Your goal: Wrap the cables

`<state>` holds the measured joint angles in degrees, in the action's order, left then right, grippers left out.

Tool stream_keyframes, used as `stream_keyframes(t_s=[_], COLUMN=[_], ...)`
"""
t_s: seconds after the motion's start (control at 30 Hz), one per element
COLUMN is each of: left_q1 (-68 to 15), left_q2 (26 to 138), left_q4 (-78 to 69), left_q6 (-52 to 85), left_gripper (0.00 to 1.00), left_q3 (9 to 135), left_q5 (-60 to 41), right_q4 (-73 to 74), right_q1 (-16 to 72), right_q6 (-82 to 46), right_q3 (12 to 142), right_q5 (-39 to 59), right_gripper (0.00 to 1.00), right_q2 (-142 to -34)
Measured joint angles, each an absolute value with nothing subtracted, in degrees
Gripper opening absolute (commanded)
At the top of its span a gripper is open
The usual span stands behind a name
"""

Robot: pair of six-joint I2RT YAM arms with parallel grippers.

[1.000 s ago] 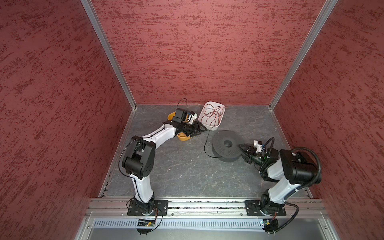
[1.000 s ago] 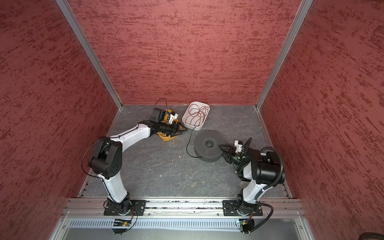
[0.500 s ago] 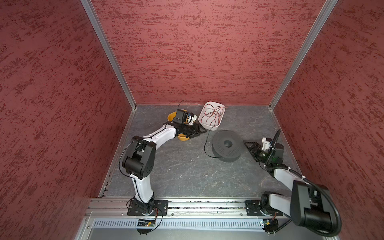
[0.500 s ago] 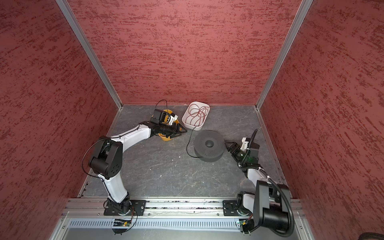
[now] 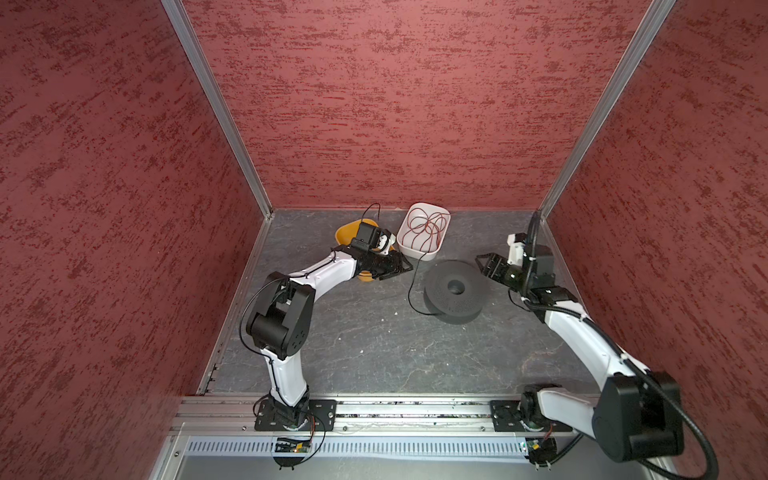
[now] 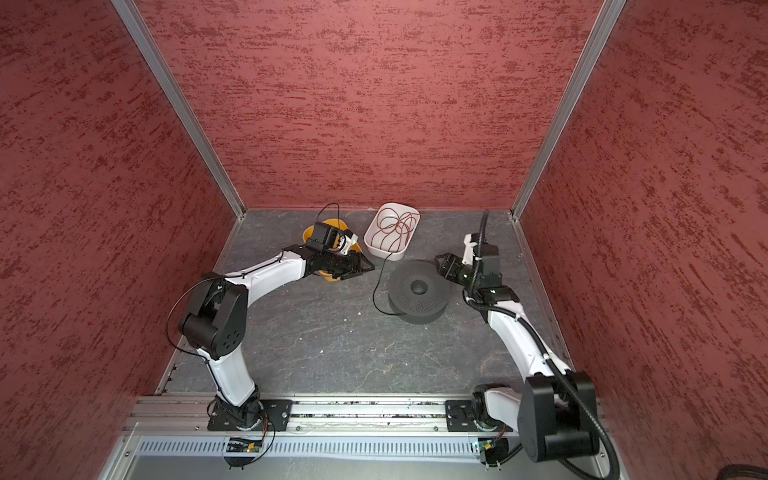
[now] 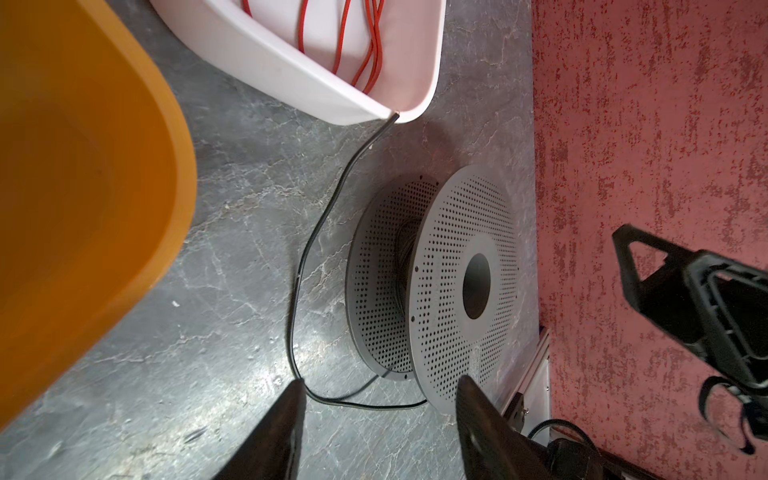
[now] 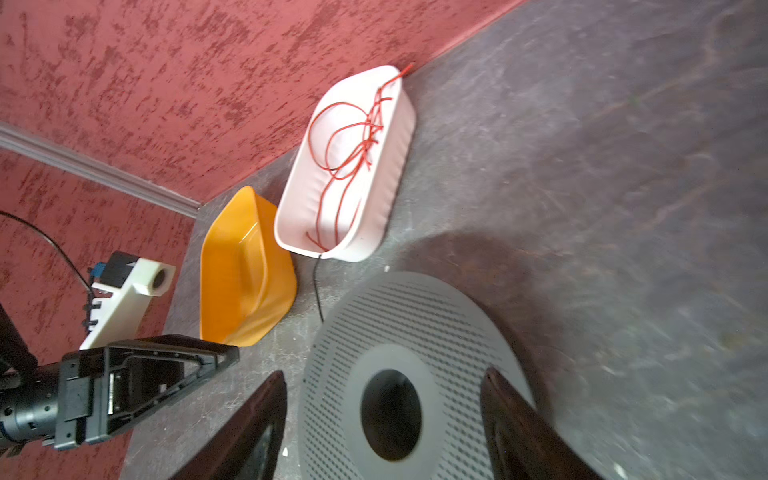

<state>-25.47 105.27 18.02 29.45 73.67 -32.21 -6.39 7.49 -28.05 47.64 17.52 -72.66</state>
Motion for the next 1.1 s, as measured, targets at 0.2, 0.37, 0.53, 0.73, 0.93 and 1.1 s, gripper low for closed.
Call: stream_keyframes(t_s=[0.2, 0.37, 0.53, 0.73, 0.93, 1.1], left_q1=[-28.2, -31.8, -33.9, -33.9, -34.4, -35.4], left_q2=[109.2, 115.5, 120.8, 124.4, 124.6, 124.5], left_q4=[15.4, 14.7, 14.2, 13.0, 11.9, 11.3], left_q6=[26.3, 23.6, 21.7, 20.6, 19.0, 16.0], left_gripper=[0.46, 0.42, 0.37, 0.22, 0.1, 0.02], left_q3=[75.3, 80.3, 85.4, 88.2, 88.4, 88.2], left_q5=[-21.7, -14.8, -9.3, -5.9, -3.9, -2.5], right_q4=[-6.7, -6.7, -6.6, -6.0, -4.3, -3.2], right_q1=[13.3, 13.7, 13.7, 13.7, 13.7, 13.7], right_q6=[-27.6, -27.9, -28.6, -29.3, -30.4, -31.6], right_q3=[54.1, 54.2, 54.1, 53.8, 53.8, 53.8], right_q5=[16.3, 16.4, 16.8, 17.8, 19.2, 21.2], right_gripper=[0.73, 0.73, 0.73, 0.74, 0.71, 0.7], right_q2=[-82.1, -82.7, -82.7, -82.7, -83.9, -88.1])
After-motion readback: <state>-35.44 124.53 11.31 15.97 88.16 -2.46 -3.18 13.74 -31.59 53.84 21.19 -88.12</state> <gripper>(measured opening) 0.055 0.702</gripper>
